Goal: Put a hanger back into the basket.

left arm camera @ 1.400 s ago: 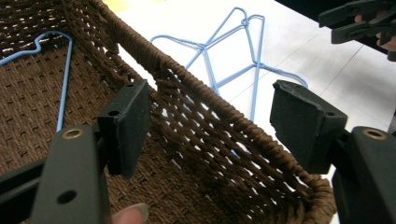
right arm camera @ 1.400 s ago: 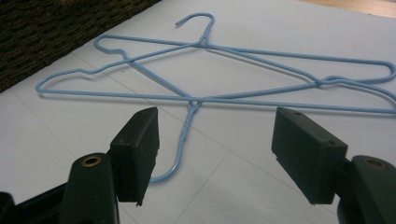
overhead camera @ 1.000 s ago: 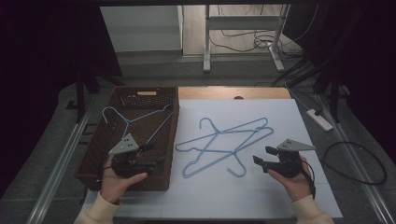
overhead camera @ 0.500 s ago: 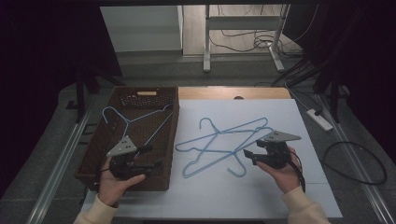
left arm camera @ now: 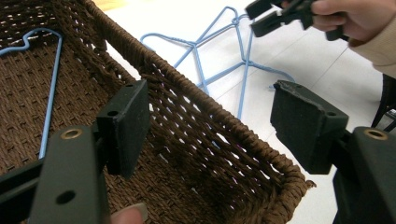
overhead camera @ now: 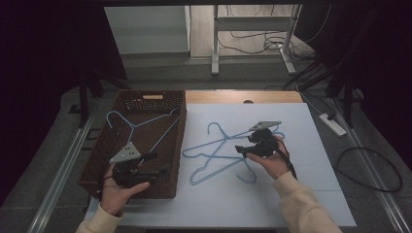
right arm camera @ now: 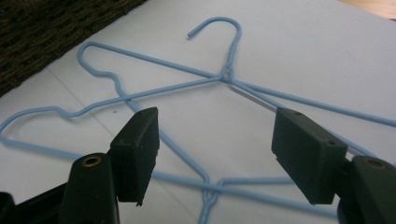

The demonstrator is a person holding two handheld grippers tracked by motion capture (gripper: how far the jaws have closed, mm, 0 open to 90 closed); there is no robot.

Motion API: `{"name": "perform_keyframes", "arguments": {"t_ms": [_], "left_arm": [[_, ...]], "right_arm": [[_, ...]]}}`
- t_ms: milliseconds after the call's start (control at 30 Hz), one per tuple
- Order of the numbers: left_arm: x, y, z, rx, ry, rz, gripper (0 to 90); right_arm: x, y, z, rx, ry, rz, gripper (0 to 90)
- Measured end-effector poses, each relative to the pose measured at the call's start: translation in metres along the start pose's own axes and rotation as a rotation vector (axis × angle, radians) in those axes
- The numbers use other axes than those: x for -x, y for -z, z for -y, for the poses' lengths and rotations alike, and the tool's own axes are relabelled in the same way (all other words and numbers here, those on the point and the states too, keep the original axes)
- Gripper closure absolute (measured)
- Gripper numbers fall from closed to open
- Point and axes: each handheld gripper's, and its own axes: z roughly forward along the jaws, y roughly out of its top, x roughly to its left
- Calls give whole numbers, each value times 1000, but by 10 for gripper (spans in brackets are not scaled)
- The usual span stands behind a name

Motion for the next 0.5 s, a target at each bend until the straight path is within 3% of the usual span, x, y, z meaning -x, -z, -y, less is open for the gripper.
{"name": "perform_keyframes", "arguments": {"t_ms": [500], "left_arm": [[-2, -1, 1, 0, -1, -4, 293]], "right_arm": [[19, -49, -25, -85, -53, -31, 338]]}}
